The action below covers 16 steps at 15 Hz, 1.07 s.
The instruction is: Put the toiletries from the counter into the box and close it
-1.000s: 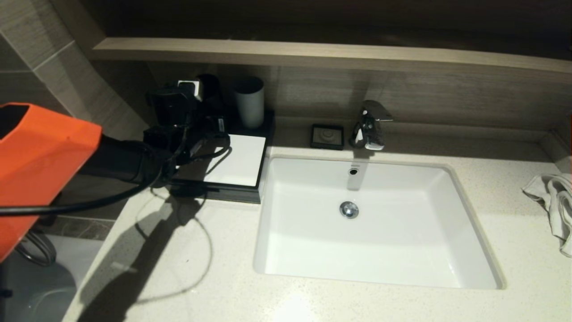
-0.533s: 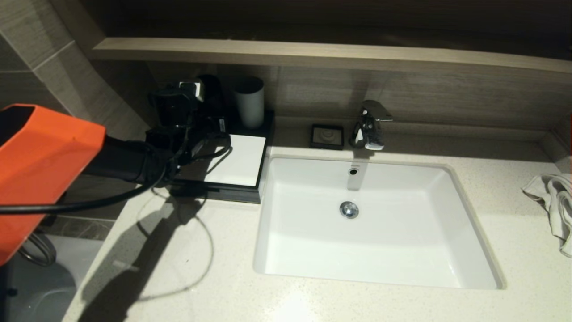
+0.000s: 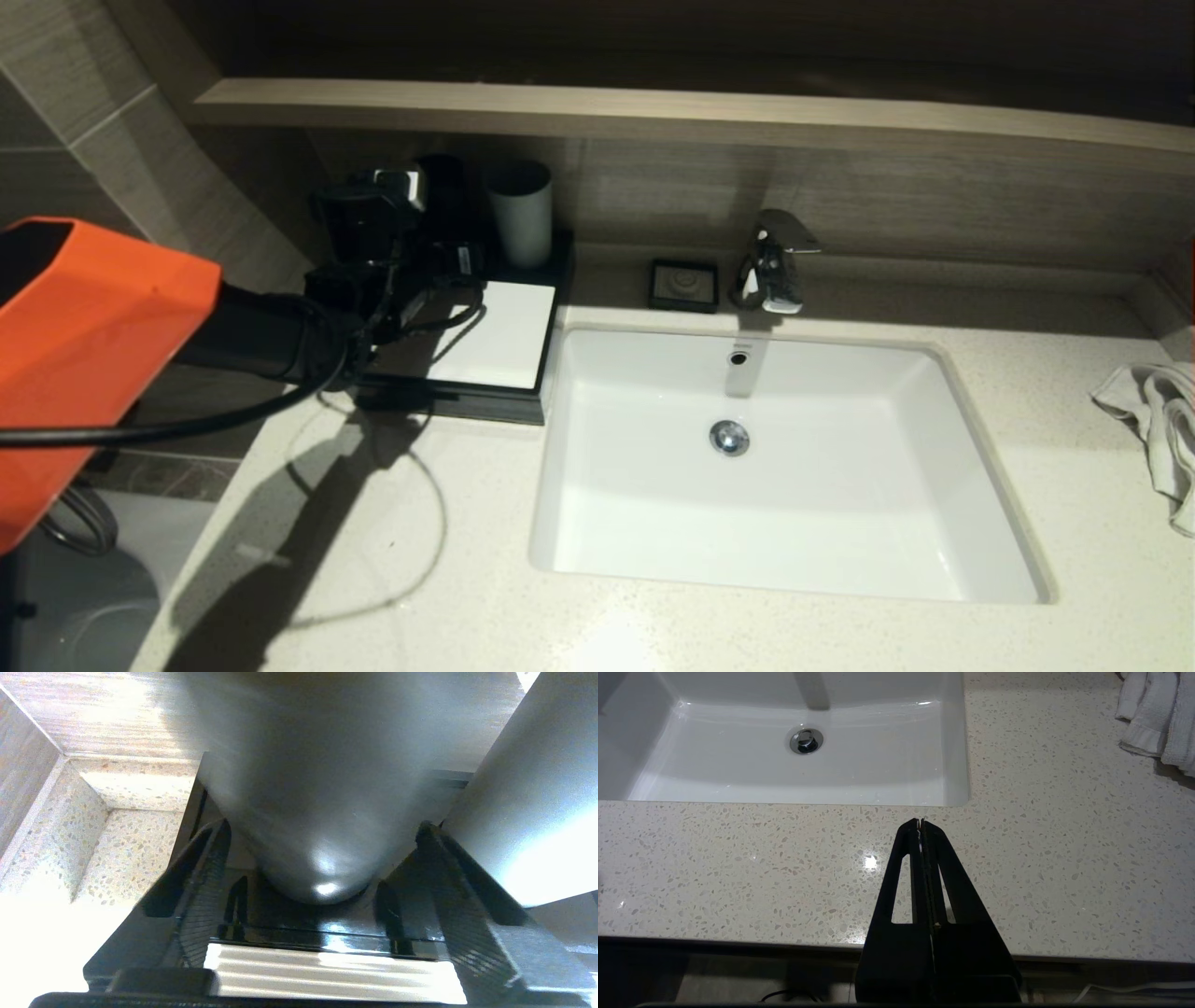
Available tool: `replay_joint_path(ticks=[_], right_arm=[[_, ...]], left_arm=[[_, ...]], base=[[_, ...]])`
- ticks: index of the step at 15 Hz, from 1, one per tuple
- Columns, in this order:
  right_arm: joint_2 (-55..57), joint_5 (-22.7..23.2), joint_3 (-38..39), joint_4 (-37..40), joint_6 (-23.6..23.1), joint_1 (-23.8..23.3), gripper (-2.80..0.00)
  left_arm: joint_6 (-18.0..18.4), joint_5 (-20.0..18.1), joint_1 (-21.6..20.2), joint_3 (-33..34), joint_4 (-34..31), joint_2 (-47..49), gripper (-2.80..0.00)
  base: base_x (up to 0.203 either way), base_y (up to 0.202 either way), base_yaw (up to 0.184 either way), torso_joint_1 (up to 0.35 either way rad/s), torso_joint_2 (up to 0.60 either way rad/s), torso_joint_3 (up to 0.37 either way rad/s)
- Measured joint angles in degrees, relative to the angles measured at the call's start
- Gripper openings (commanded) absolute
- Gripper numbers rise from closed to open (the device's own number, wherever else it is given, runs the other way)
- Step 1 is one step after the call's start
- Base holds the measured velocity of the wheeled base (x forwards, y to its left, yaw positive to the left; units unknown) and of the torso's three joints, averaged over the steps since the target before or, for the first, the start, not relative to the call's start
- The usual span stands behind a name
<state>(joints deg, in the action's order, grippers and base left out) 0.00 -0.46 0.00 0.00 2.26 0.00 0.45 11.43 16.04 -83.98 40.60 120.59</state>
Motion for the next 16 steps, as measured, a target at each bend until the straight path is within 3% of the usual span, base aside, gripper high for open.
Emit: replay_joint_path(ticks=[7,16], right_arm=[[0.0,0.0,0.0,0.0,0.0,0.0,-2.8],[0.0,0.0,0.0,0.0,0.0,0.0,-2.8]], left_arm=[[-1.8,0.0,0.0,1.8,0.0,-1.5,0.0],[-3.8,-0.2,0.3,15.2,1.3,-10.6,0.0]], base=[[0.0,0.0,0.0,0.0,0.0,0.0],[0.0,0.0,0.0,0.0,0.0,0.0]])
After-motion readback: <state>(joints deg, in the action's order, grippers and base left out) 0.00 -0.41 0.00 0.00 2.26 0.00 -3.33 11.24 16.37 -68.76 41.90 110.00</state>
